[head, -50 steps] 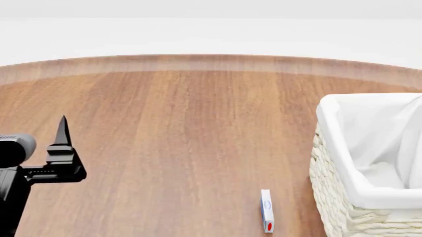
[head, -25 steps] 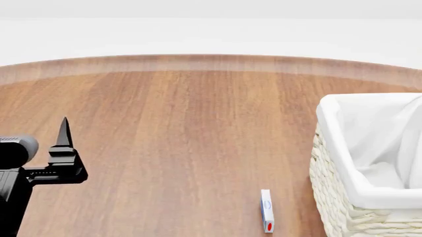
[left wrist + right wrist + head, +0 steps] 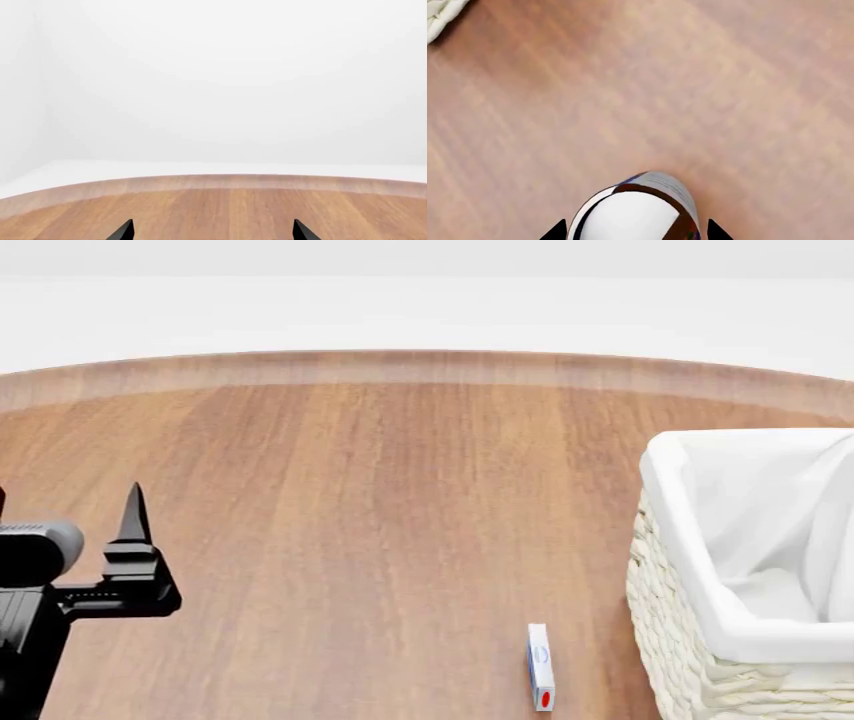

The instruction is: Pick up the alphabet soup and the cream cheese box, and put them in the basket.

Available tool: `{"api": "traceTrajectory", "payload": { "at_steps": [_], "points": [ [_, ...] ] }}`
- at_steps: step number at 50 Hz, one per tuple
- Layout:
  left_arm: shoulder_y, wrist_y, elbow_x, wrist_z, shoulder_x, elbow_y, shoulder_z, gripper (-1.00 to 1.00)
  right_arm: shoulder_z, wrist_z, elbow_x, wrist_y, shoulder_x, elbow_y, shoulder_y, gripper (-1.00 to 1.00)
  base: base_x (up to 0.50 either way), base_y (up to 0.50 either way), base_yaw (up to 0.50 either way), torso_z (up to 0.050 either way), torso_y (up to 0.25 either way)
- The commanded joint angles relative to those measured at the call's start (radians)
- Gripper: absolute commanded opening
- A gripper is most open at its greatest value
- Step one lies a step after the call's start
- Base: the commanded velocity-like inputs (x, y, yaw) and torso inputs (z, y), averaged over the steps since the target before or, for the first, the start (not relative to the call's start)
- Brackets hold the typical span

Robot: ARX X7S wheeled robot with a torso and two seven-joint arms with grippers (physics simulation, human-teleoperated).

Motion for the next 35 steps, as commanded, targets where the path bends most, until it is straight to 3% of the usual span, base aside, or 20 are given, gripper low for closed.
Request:
{"api": "traceTrajectory", "payload": {
  "at_steps": [1,11,18,29,35],
  "points": [
    [0.005,0.010,0.000,-0.003,-0.002,-0.006,0.007,1.00,-0.036,-0.036,-0.043,-0.006,-0.004,0.029,0.022,-1.00,0.00,0.00,0.00,0.000,0.000],
    [0.008,0.012,-0.002,-0.007,-0.006,-0.003,0.011,1.00,-0.039,-0.048,-0.044,-0.010,-0.002,0.025,0.025,-1.00,0.00,0.00,0.00,0.000,0.000],
    [0.007,0.009,-0.005,-0.010,-0.008,0.002,0.013,1.00,-0.012,0.028,0.029,0.003,0.024,-0.058,0.040,-1.00,0.00,0.00,0.00,0.000,0.000],
    [0.003,0.001,-0.014,-0.016,-0.015,0.015,0.008,1.00,0.027,0.311,0.302,-0.005,0.176,-0.245,0.143,-1.00,0.00,0.00,0.00,0.000,0.000],
    [0.003,0.009,-0.013,-0.016,-0.015,0.005,0.013,1.00,-0.034,0.465,0.436,-0.049,0.300,-0.299,0.272,-1.00,0.00,0.00,0.00,0.000,0.000]
  ]
}}
